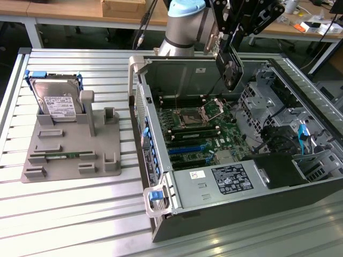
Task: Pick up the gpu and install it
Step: 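Pick up the gpu and move the gpu toward the slot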
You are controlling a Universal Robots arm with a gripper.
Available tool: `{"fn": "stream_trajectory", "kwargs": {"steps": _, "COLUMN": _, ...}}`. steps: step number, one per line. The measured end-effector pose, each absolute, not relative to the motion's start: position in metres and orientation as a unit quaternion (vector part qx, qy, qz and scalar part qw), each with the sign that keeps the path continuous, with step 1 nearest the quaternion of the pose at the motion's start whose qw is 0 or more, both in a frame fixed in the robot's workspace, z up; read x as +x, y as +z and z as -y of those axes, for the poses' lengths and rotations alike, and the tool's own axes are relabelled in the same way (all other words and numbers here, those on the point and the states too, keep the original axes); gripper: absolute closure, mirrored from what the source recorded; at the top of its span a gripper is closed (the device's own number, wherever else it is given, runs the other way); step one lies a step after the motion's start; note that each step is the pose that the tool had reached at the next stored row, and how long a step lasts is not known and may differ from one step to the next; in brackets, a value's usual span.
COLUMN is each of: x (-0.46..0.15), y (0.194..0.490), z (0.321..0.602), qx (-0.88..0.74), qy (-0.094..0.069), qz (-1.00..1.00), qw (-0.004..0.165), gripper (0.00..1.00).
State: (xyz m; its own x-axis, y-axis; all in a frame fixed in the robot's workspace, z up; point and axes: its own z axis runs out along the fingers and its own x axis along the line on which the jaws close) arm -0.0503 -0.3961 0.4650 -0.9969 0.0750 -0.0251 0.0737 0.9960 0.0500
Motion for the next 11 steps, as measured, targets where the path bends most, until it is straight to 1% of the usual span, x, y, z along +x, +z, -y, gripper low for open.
{"fn": "stream_trajectory", "kwargs": {"steps": 11, "x": -0.029, "y": 0.465, "z": 0.396, "qx": 0.037, "qy": 0.025, "qz": -0.999, "qw": 0.013, "gripper": 0.74}}
